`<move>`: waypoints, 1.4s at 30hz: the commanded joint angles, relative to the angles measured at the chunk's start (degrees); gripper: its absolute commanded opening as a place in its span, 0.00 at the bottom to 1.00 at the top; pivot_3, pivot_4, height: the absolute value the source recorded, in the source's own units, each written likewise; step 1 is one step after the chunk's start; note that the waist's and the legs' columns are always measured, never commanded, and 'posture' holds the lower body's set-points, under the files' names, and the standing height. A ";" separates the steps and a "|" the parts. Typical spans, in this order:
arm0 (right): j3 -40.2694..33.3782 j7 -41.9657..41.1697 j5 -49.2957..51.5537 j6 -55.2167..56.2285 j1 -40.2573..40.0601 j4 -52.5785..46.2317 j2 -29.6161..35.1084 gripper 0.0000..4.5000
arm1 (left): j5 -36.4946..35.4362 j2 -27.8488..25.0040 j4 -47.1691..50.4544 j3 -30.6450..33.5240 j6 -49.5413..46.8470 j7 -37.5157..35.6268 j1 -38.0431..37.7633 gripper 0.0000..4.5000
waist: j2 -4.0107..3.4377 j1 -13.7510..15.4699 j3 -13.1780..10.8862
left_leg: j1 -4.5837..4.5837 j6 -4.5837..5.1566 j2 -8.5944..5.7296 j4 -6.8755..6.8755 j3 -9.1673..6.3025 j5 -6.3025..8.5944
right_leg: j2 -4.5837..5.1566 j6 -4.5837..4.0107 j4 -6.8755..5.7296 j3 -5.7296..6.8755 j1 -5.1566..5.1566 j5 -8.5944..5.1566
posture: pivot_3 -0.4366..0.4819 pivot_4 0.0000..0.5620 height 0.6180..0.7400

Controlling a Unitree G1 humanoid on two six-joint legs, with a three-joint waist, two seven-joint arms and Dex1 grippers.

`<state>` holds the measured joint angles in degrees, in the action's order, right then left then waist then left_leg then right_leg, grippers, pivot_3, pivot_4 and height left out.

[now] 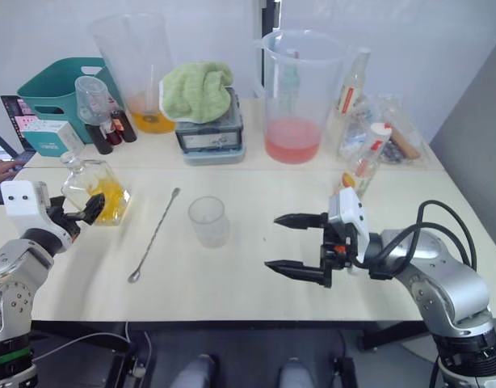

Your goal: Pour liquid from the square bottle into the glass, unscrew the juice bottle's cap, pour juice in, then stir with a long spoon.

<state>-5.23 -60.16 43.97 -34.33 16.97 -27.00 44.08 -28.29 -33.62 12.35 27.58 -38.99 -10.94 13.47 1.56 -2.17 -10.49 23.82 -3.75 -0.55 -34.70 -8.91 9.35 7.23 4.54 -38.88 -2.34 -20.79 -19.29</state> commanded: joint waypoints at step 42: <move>-1.11 4.98 2.43 0.21 0.80 -1.59 -0.42 1.00 | -9.88 -18.93 -18.66 -5.12 14.48 -59.39 11.33 0.62 | 0.39 -0.65 -0.24 | 0.55 -0.05 0.02 -0.02 -0.06 -0.03 | -0.01 -0.01 -0.03 0.07 -0.51 0.01 | 0.48 0.27 1.00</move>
<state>-5.41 -54.37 46.17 -34.47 17.08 -28.42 43.02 -32.94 -49.55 -12.67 22.12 -21.58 -63.78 25.25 1.95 -2.82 -10.73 24.38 -3.80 -0.51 -34.72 -8.97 9.31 7.20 4.53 -38.90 -2.28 -21.31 -19.28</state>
